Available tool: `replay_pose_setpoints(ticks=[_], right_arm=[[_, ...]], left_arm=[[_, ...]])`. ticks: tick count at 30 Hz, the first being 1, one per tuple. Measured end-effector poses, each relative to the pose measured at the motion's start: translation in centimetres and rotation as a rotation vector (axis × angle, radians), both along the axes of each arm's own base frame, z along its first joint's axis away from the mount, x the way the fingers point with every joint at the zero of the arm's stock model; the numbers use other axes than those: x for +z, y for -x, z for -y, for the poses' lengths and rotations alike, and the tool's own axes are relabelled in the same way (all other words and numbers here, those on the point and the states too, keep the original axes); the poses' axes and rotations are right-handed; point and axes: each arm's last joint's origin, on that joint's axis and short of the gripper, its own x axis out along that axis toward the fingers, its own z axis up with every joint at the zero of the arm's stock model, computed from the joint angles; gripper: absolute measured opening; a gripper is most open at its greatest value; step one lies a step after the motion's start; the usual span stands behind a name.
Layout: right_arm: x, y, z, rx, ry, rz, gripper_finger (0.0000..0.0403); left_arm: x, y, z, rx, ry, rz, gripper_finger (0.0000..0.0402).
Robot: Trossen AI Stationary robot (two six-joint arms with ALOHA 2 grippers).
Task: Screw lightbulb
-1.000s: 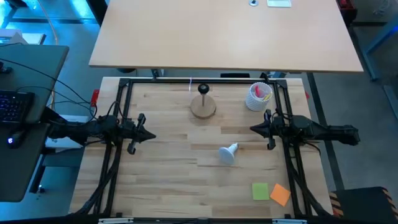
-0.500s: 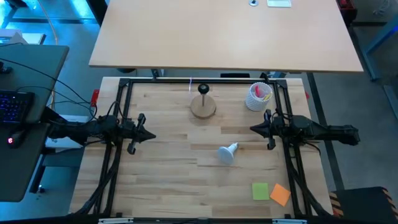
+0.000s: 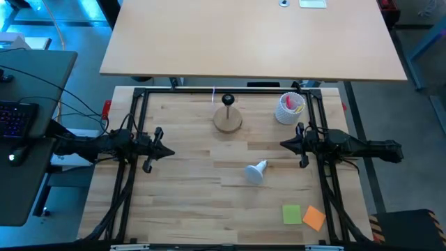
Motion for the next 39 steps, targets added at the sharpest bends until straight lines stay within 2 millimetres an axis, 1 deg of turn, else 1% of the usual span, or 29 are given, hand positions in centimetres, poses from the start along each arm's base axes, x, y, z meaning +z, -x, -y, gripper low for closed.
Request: replay_pose_setpoints(ticks=[2, 4, 6, 8, 10, 11, 13, 15, 18, 21, 25, 27, 30, 33, 35, 39], right_arm=[[0.0, 0.0, 0.0, 0.0, 0.0, 0.0, 0.0], [0.0, 0.0, 0.0, 0.0, 0.0, 0.0, 0.0], [0.0, 0.0, 0.0, 0.0, 0.0, 0.0, 0.0], [0.0, 0.0, 0.0, 0.0, 0.0, 0.0, 0.0], [0.0, 0.0, 0.0, 0.0, 0.0, 0.0, 0.0], [0.0, 0.0, 0.0, 0.0, 0.0, 0.0, 0.0], [0.0, 0.0, 0.0, 0.0, 0.0, 0.0, 0.0], [0.0, 0.0, 0.0, 0.0, 0.0, 0.0, 0.0], [0.0, 0.0, 0.0, 0.0, 0.0, 0.0, 0.0], [0.0, 0.0, 0.0, 0.0, 0.0, 0.0, 0.0], [0.0, 0.0, 0.0, 0.0, 0.0, 0.001, 0.0], [0.0, 0.0, 0.0, 0.0, 0.0, 0.0, 0.0], [0.0, 0.0, 0.0, 0.0, 0.0, 0.001, 0.0], [0.0, 0.0, 0.0, 0.0, 0.0, 0.0, 0.0], [0.0, 0.0, 0.0, 0.0, 0.0, 0.0, 0.0], [0.0, 0.0, 0.0, 0.0, 0.0, 0.0, 0.0]], left_arm=[[0.1, 0.0, 0.0, -0.001, 0.059, 0.004, 0.0], [0.6, 0.0, 0.0, -0.003, 0.117, 0.046, 0.0], [1.4, 0.1, -0.1, 0.027, 0.144, 0.129, 0.0], [2.6, 0.3, -0.3, 0.086, 0.146, 0.255, 0.0], [3.7, 0.5, -0.5, 0.144, 0.087, 0.375, 0.0], [4.0, 0.4, -0.5, 0.169, 0.042, 0.408, 0.0], [4.5, 0.0, -0.8, 0.24, -0.04, 0.395, 0.0], [4.9, -0.7, -1.2, 0.309, -0.099, 0.341, 0.0001], [4.9, -2.5, -1.8, 0.357, -0.185, 0.214, 0.0011], [4.4, -4.9, -2.7, 0.353, -0.247, 0.06, 0.0033], [2.6, -8.1, -4.6, 0.402, -0.255, -0.17, 0.0071], [2.1, -9.7, -5.5, 0.428, -0.229, -0.233, 0.0094], [1.2, -11.8, -6.9, 0.445, -0.207, -0.247, 0.0131], [0.8, -13.9, -8.3, 0.408, -0.187, -0.17, 0.0171], [0.7, -15.4, -9.4, 0.418, -0.17, -0.127, 0.0194], [-0.7, -18.4, -11.8, 0.461, -0.165, -0.147, 0.0223]])
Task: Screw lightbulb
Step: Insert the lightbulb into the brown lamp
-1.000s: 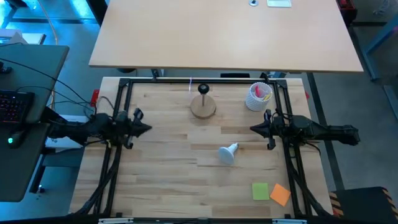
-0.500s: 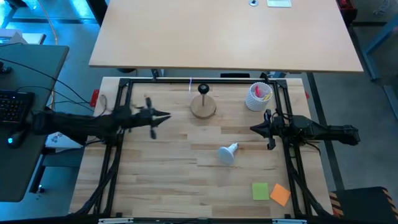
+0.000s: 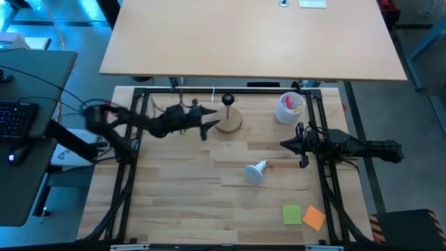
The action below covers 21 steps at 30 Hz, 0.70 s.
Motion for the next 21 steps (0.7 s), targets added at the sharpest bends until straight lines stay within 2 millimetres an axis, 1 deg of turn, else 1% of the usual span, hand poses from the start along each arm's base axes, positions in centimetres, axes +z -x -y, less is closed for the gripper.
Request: replay_pose_setpoints(ticks=[2, 6, 10, 13, 16, 18, 21], right_arm=[[0.0, 0.0, 0.0, 0.0, 0.0, 0.0, 0.0], [0.0, 0.0, 0.0, 0.0, 0.0, 0.0, 0.0], [0.0, 0.0, 0.0, 0.001, 0.0, 0.0, 0.0], [0.0, 0.0, 0.0, 0.0, 0.0, 0.0, 0.0], [0.0, 0.0, 0.0, 0.0, 0.0, 0.001, 0.0], [0.0, 0.0, 0.0, 0.0, 0.0, 0.0, 0.0], [0.0, 0.0, 0.0, 0.0, 0.0, 0.0, 0.0]], left_arm=[[-0.8, -1.5, -1.2, 0.008, -0.001, -0.022, 0.0226], [-3.2, -4.0, -3.3, 0.022, 0.023, -0.07, 0.0225], [-4.4, -5.7, -4.8, 0.046, 0.053, -0.067, 0.0217], [-4.3, -5.7, -4.9, 0.069, 0.035, -0.077, 0.0203], [-4.0, -5.8, -4.9, 0.068, 0.05, -0.05, 0.0178], [-4.3, -5.7, -4.9, 0.081, 0.086, -0.055, 0.0155], [-4.1, -5.7, -5.0, 0.108, 0.097, -0.04, 0.0113]])
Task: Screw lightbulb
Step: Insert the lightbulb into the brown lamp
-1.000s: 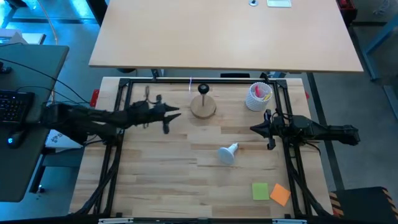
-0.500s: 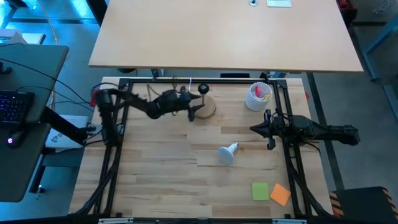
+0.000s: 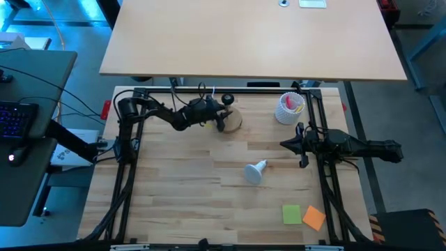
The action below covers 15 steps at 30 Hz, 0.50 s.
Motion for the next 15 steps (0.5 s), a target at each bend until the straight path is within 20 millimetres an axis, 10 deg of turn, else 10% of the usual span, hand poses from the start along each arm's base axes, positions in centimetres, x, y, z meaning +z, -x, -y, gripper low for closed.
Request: replay_pose_setpoints(ticks=[5, 15], right_arm=[[0.0, 0.0, 0.0, 0.0, 0.0, 0.0, 0.0], [0.0, 0.0, 0.0, 0.0, 0.0, 0.0, 0.0]], left_arm=[[0.1, 0.0, 0.1, 0.019, -0.005, 0.0, 0.0027], [4.7, -1.3, 7.3, -0.025, -0.048, 0.001, 0.0026]])
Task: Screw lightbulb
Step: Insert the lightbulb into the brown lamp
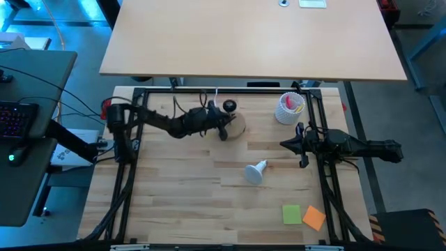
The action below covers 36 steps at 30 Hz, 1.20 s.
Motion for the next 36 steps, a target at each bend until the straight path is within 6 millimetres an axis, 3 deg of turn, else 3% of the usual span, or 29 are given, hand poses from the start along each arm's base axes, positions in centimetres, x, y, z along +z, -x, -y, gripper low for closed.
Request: replay_pose_setpoints(ticks=[6, 15, 20, 28, 36], right_arm=[[0.0, 0.0, 0.0, 0.0, 0.0, 0.0, 0.0], [0.0, 0.0, 0.0, 0.0, 0.0, 0.0, 0.0], [0.0, 0.0, 0.0, 0.0, 0.0, 0.0, 0.0], [0.0, 0.0, 0.0, 0.0, 0.0, 0.0, 0.0], [0.0, 0.0, 0.0, 0.0, 0.0, -0.001, 0.0]], left_arm=[[1.1, 0.2, 4.9, 0.037, -0.019, -0.091, 0.0026], [-1.6, -0.2, 9.9, 0.056, 0.069, -0.124, 0.0026], [-2.4, -0.1, 10.1, 0.077, 0.088, -0.132, 0.0029], [-3.6, 1.2, 9.0, 0.089, 0.077, -0.215, 0.0068], [-1.6, 2.7, 8.9, 0.069, 0.067, -0.323, 0.0143]])
